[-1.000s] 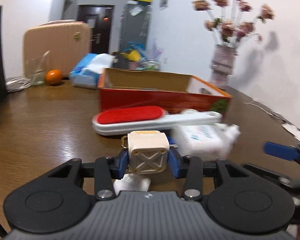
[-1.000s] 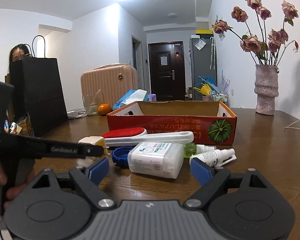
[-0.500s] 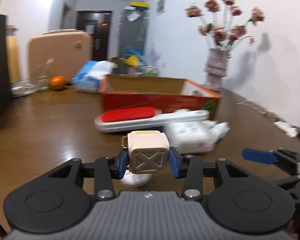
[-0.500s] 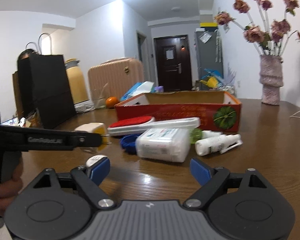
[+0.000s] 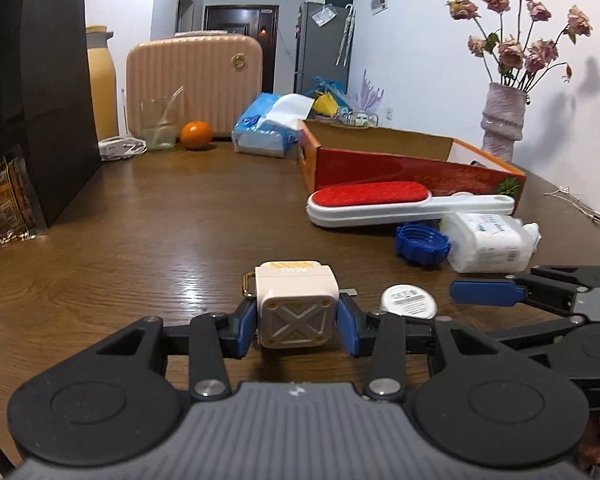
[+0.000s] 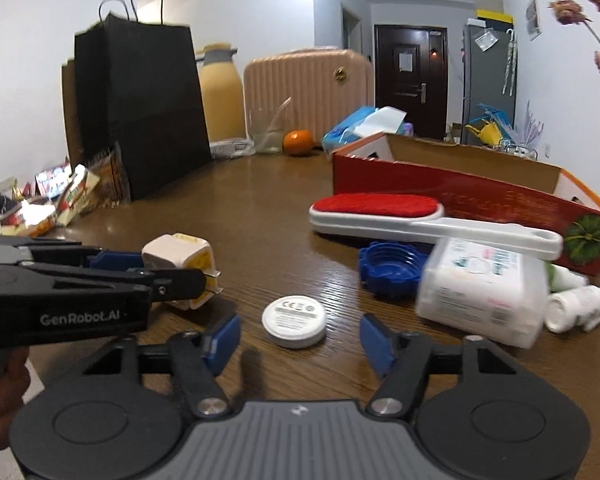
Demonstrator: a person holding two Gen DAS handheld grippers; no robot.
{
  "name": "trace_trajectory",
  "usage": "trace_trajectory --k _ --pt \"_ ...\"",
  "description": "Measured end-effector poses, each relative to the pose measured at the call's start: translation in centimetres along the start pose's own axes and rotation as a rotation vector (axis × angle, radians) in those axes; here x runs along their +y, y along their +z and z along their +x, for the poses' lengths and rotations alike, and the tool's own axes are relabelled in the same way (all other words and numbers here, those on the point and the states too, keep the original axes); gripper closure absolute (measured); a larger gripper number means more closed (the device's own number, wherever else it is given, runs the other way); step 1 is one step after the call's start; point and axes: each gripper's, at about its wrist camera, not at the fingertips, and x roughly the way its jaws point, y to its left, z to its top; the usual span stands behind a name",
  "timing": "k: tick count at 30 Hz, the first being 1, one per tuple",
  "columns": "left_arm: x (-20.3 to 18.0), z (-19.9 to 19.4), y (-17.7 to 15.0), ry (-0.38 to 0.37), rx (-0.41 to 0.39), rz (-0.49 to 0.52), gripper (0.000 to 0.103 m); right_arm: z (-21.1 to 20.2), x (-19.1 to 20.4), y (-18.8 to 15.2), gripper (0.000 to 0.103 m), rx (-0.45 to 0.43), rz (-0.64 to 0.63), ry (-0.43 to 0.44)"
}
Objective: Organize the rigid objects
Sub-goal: 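Lift the plug adapter with the left tool while the right tool grasps the white puck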
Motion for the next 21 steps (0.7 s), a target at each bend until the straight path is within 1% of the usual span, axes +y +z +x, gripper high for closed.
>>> trace_trajectory --k 1,3,5,7,21 --pt "0.2 0.2 0.0 -0.003 0.006 0.001 0.06 0.3 0.2 0.1 0.048 0.006 -0.004 -0.003" --pt "0.4 0.4 0.1 -0.011 0.014 0.011 0.06 0.8 0.2 0.3 0.05 0.017 0.005 -0.009" --pt "0.6 0.6 0.2 -0.027 0.016 0.014 0.06 1.1 -0.1 0.4 0.055 0.024 0.023 -0.011" --pt "0.8 0.7 0.4 -0.042 0.02 0.013 0.06 1.2 -0.2 0.4 0.066 0.027 0.033 -0.023" --pt "-0.3 1.2 0.4 -0.081 0.021 0.031 0.061 0.5 -1.4 0.1 0.066 0.03 0.059 -0.053"
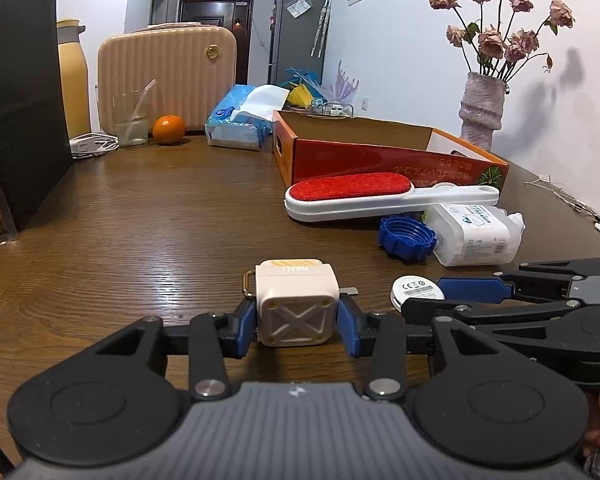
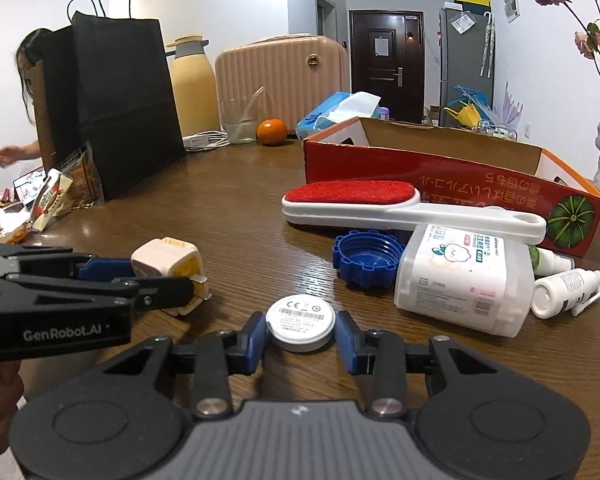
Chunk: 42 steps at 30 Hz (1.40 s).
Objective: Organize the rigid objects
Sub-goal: 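Lift the plug adapter with the left tool while the right tool grasps the white puck, then carry both items into the cardboard box and open both tools to release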
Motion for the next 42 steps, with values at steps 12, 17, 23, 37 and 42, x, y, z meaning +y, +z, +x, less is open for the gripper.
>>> trace_trajectory --k 12,17,23,37,42 --pt "-3.2 1.1 0.7 -0.071 0.008 0.046 0.061 -2.1 -2.9 -1.2 0.066 -0.016 0.07 -0.064" --pt "-5.0 1.4 1.1 -0.096 0.005 0.069 0.061 -3.2 -4.6 -1.7 0.066 -0.03 0.1 -0.095" --pt "-6.8 1.5 1.8 -0.118 -0.006 0.079 0.061 -4.5 -6.6 -2.1 0.066 -0.052 0.123 -0.13" --pt "-8.0 3.8 11.0 -0.145 -0.138 0.094 0.061 -5.1 -12.5 2.2 0.093 -0.129 0.124 -0.197" --pt "-7.4 5.3 11.4 -0.145 -0.134 0.067 0.061 -4.9 -13.6 2.5 0.058 -0.125 0.144 -0.14"
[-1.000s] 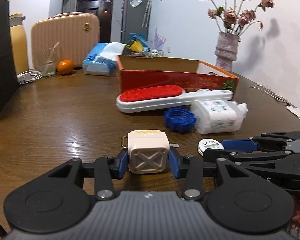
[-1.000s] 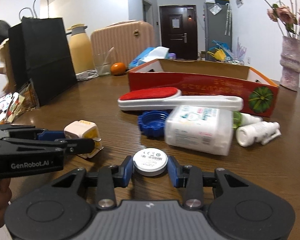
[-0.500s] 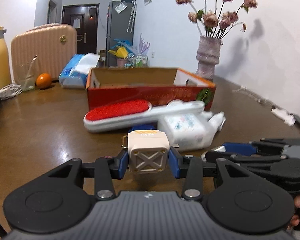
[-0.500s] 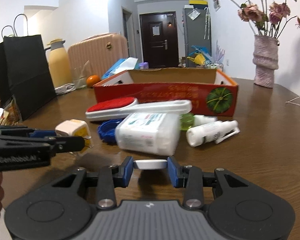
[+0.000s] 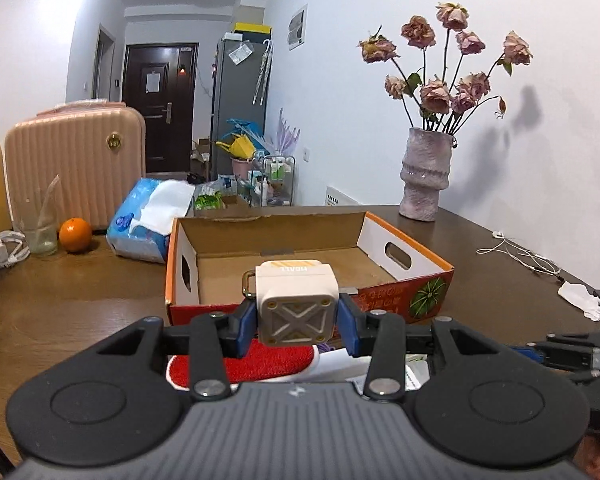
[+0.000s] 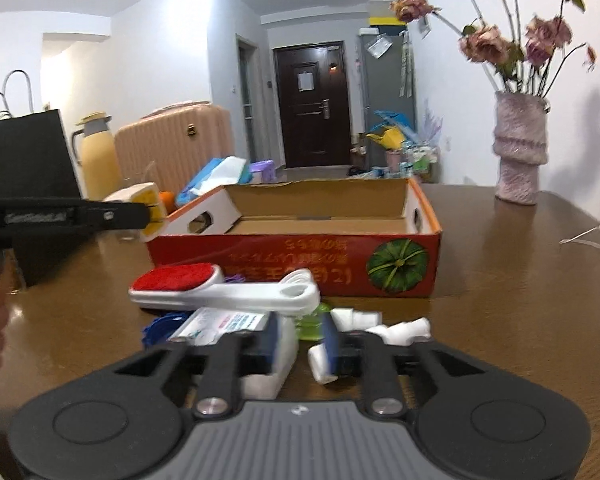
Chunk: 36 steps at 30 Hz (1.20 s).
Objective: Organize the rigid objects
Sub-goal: 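Carry both items into the cardboard box and open both tools to release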
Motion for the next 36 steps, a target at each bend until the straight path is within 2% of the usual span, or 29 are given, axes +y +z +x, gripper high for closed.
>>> trace_trajectory --k 1,8,11,12,13,17,22,26,30,36 --pt "0.1 0.3 -0.3 0.007 0.01 -0.005 0.061 0.1 0.0 -0.3 0.051 0.01 -0.006 -0.001" --pt "0.8 -0.1 -2.5 0.02 0.056 -0.042 0.061 -0.4 1.3 -3.7 0.048 0.113 -0.036 0.025" --pt "0.6 -0.8 -3.4 0.021 0.069 -0.053 0.061 0.2 1.7 -4.5 0.051 0.141 -0.033 0.01" --pt "0.6 -1.1 -3.7 0.021 0.073 -0.055 0.061 0.3 1.8 -4.6 0.06 0.136 -0.038 0.007" --pt "0.6 -1.4 -3.9 0.022 0.075 -0.057 0.061 0.3 2.0 -4.7 0.064 0.136 -0.047 0.002" --pt "0.5 -3.0 -4.4 0.036 0.074 -0.064 0.061 -0.4 2.4 -4.9 0.064 0.136 -0.049 0.007" --pt "0.0 -4.9 -4.3 0.046 0.052 -0.067 0.061 -2.9 2.0 -5.0 0.064 0.085 -0.021 -0.005" --pt "-0.3 -5.3 -3.4 0.038 0.022 -0.048 0.061 -4.3 1.6 -3.7 0.064 0.03 -0.033 -0.019" --pt "0.0 -3.9 -1.5 0.018 -0.003 -0.024 0.061 -4.4 0.6 -1.1 0.064 -0.018 -0.041 -0.011" --pt "1.6 2.7 3.1 -0.004 0.019 0.023 0.061 -0.1 -2.4 4.7 0.064 -0.035 -0.02 0.035"
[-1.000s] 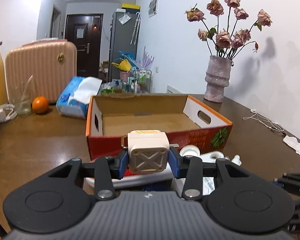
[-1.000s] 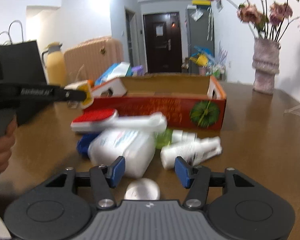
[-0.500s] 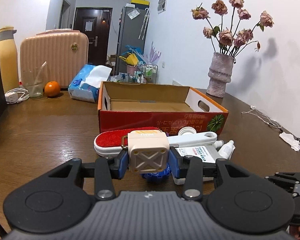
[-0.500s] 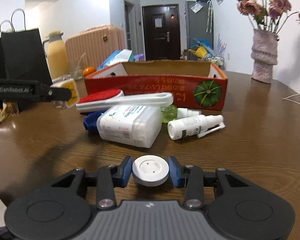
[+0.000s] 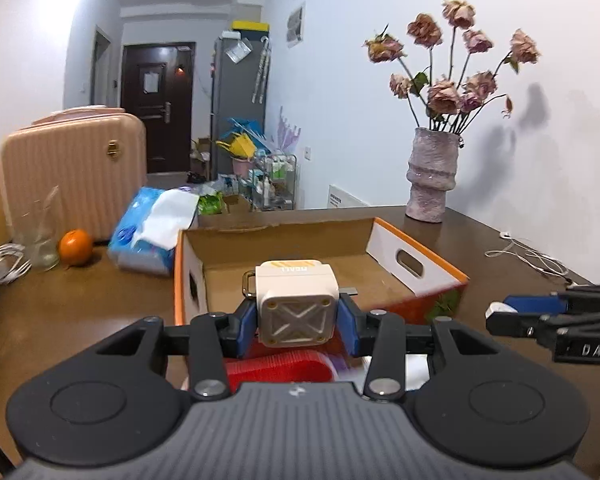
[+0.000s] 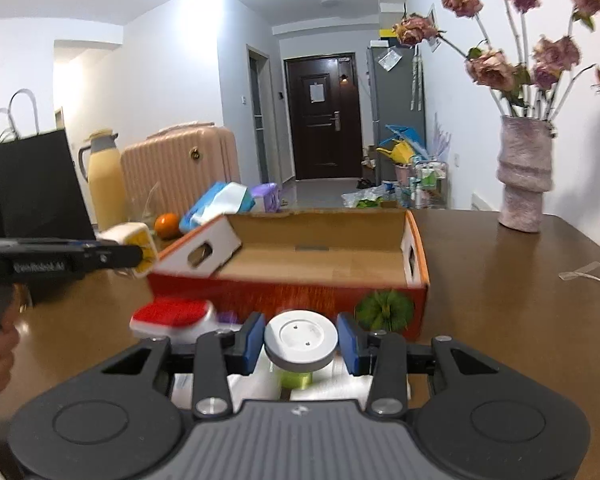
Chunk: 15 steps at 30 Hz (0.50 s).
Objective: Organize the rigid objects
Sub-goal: 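Carry both items into the cardboard box and open both tools to release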
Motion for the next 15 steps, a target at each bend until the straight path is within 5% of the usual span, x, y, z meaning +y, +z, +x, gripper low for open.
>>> trace_trajectory --k 9,15 --pt "5.2 15.7 6.5 -0.04 0.283 -0.077 0.061 15.6 -5.5 9.1 0.064 0.184 0.021 0.03" --pt "7.9 24.1 7.0 0.041 0.448 -0.043 0.061 27.2 -7.3 12.3 0.064 0.373 -0.115 -0.096"
